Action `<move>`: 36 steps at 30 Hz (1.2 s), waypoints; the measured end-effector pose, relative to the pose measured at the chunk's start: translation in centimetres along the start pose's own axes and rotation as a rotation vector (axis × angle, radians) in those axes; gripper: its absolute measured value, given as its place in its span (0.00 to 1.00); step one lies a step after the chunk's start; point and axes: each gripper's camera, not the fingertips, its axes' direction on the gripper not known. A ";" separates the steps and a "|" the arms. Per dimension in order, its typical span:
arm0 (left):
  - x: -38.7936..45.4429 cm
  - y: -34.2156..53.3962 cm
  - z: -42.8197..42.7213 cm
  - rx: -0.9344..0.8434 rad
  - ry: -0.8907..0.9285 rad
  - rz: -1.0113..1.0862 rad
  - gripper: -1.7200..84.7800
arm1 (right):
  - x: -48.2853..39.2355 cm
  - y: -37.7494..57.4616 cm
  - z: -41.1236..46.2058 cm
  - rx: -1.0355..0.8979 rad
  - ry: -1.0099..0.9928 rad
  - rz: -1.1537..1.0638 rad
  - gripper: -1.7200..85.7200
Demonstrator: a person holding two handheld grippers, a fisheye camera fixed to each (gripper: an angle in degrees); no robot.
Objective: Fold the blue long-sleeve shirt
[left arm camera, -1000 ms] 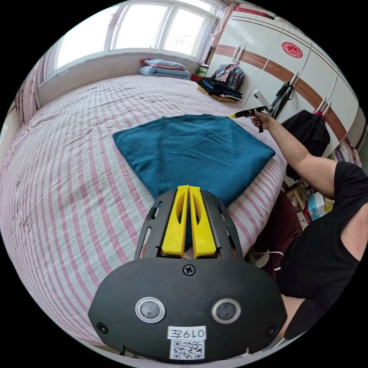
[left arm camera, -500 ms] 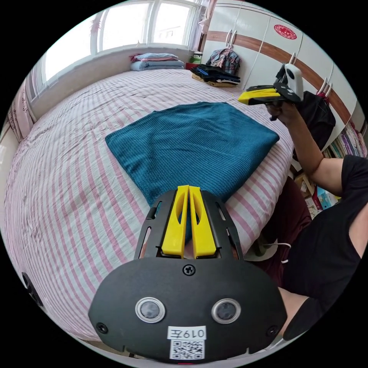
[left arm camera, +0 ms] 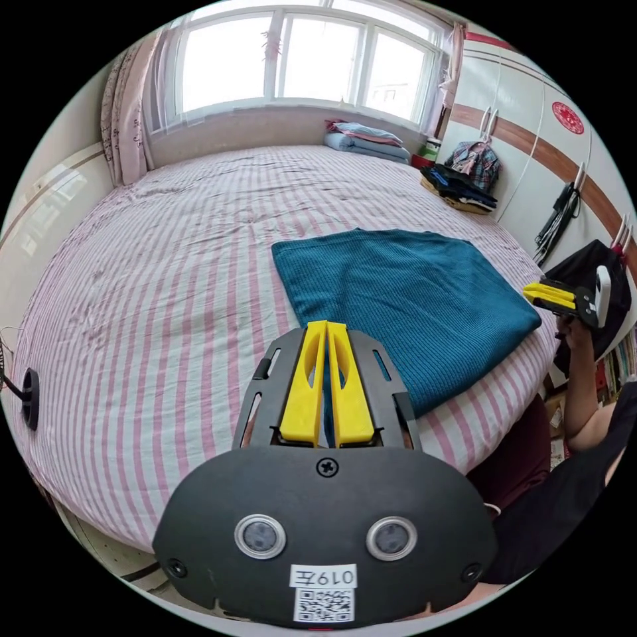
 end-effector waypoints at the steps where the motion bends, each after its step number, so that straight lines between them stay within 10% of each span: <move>1: 0.0 0.0 0.1 -0.003 0.004 -0.004 0.03 | 0.3 0.1 -0.3 0.002 -0.013 0.027 0.06; 28: -5.0 0.8 3.7 -0.118 0.102 -0.074 0.03 | 3.3 3.0 -0.4 -0.141 -0.161 0.179 0.01; 36: -11.5 5.4 2.4 0.141 0.310 -0.307 0.03 | 4.8 2.5 -0.2 -0.144 -0.206 0.195 0.01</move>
